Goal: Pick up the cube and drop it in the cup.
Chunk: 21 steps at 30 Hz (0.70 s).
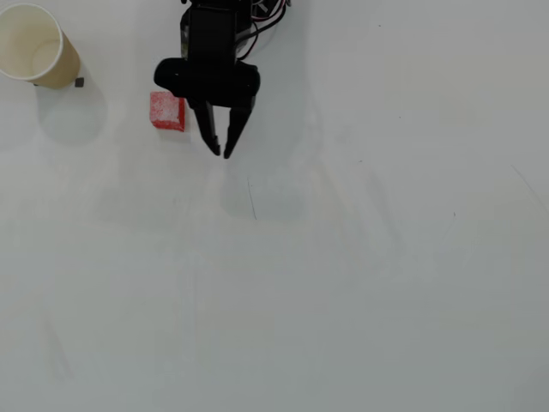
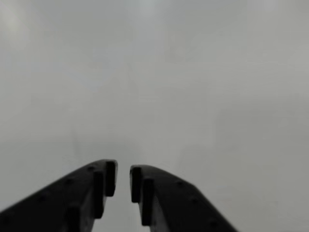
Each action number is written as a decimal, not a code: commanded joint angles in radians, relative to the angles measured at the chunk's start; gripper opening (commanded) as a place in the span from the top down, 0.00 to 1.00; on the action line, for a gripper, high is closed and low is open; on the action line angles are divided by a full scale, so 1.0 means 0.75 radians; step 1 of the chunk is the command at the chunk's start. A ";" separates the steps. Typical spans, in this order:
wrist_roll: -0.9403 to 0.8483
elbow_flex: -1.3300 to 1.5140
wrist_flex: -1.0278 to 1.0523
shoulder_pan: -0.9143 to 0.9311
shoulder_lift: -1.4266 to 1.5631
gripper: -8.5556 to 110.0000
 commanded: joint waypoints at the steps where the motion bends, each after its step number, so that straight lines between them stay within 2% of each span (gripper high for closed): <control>1: -0.004 0.047 -0.070 0.102 0.041 0.93; 11: -0.004 0.047 -0.014 0.303 0.039 0.93; 18: -0.004 0.047 0.286 0.352 0.035 0.93; 21: -0.004 0.047 0.301 0.360 0.039 0.93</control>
